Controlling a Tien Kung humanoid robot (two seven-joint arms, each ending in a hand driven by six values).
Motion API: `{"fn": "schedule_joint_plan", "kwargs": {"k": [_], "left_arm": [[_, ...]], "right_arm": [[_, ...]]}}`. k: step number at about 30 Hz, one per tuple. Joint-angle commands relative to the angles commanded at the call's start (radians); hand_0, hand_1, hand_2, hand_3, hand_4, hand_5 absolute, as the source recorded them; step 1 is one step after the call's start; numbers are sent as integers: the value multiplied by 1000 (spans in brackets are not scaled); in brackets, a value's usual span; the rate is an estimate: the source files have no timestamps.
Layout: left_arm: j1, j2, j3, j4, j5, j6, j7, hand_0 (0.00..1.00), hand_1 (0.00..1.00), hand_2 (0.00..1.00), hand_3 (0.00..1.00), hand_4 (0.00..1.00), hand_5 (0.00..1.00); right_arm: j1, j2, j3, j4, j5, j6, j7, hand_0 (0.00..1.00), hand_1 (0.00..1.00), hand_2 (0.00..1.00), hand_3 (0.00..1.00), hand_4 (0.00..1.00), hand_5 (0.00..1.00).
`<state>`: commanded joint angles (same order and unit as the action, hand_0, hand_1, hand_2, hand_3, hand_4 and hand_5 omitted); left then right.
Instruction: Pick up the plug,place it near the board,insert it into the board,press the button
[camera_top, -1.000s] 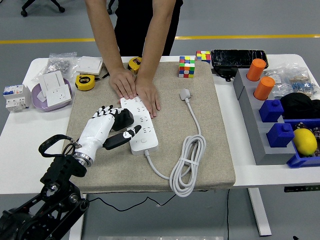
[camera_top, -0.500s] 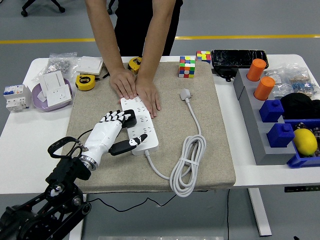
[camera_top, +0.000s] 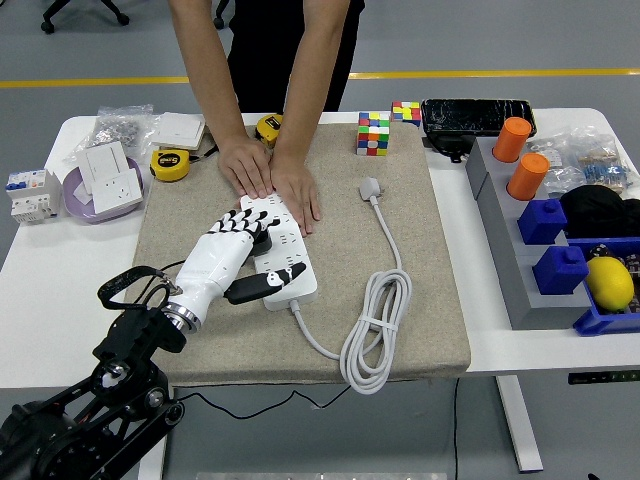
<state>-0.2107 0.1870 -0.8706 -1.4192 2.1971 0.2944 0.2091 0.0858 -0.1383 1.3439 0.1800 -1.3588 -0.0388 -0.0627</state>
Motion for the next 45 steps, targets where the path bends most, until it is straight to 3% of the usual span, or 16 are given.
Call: {"fn": "schedule_joint_plan", "kwargs": {"k": [3, 4, 6, 9, 10, 13, 15, 16, 21, 22, 29, 34, 45], "left_arm": [[2, 10, 5, -65, -13, -1, 2, 998, 998, 946, 883, 926, 998], [3, 12, 7, -85, -18, -5, 7, 912, 899, 842, 854, 870, 772], [7, 18, 10, -129, -32, -23, 28, 912, 899, 842, 854, 870, 772], [21, 30, 5, -203, -6, -109, 103, 912, 899, 842, 854, 870, 772], [26, 35, 1, -229, 12, -153, 140, 338, 336, 408, 884, 695, 342], [37, 61, 8, -284, 29, -272, 205, 338, 336, 408, 884, 695, 342], [41, 73, 15, -303, 29, -298, 215, 338, 336, 408, 884, 695, 342], [44, 81, 18, -317, 30, -297, 218, 210, 112, 190, 876, 538, 151], [45, 93, 23, -340, 4, -329, 239, 210, 112, 190, 876, 538, 151], [43, 93, 25, -337, 0, -337, 241, 156, 63, 151, 888, 512, 127], [18, 76, 56, -261, 5, -391, 252, 148, 63, 150, 898, 487, 95], [8, 63, 66, -216, 17, -401, 250, 145, 63, 151, 907, 475, 72], [7, 59, 68, -183, 26, -412, 244, 148, 62, 151, 900, 464, 53]], "right_arm": [[1, -1, 0, 0, 1, 0, 0, 797, 716, 720, 763, 998, 944], [1, -1, 1, 0, 0, 0, -1, 796, 716, 720, 763, 998, 945], [1, -1, 3, 0, -1, 0, -1, 796, 716, 720, 763, 998, 945], [0, -1, 4, 0, -2, 0, -1, 796, 716, 720, 763, 998, 945], [0, -1, 5, 0, -2, 0, -1, 797, 716, 720, 763, 998, 945], [0, -2, 8, 0, -3, 0, -1, 797, 716, 720, 763, 998, 945], [0, -3, 9, 0, -3, 0, -1, 797, 716, 720, 763, 998, 945], [1, -3, 9, 0, -2, 0, -1, 796, 716, 720, 763, 998, 945], [3, -5, 10, 0, -2, 0, -1, 796, 716, 720, 763, 998, 945], [4, -5, 10, 0, -2, 0, -1, 797, 716, 720, 763, 998, 944], [6, -3, 2, 0, 6, 0, 0, 797, 715, 720, 763, 998, 944], [4, -2, 6, 0, 2, 0, -1, 797, 715, 720, 763, 998, 943], [5, -3, 0, 0, 2, 1, -2, 797, 715, 720, 763, 998, 943]]}}
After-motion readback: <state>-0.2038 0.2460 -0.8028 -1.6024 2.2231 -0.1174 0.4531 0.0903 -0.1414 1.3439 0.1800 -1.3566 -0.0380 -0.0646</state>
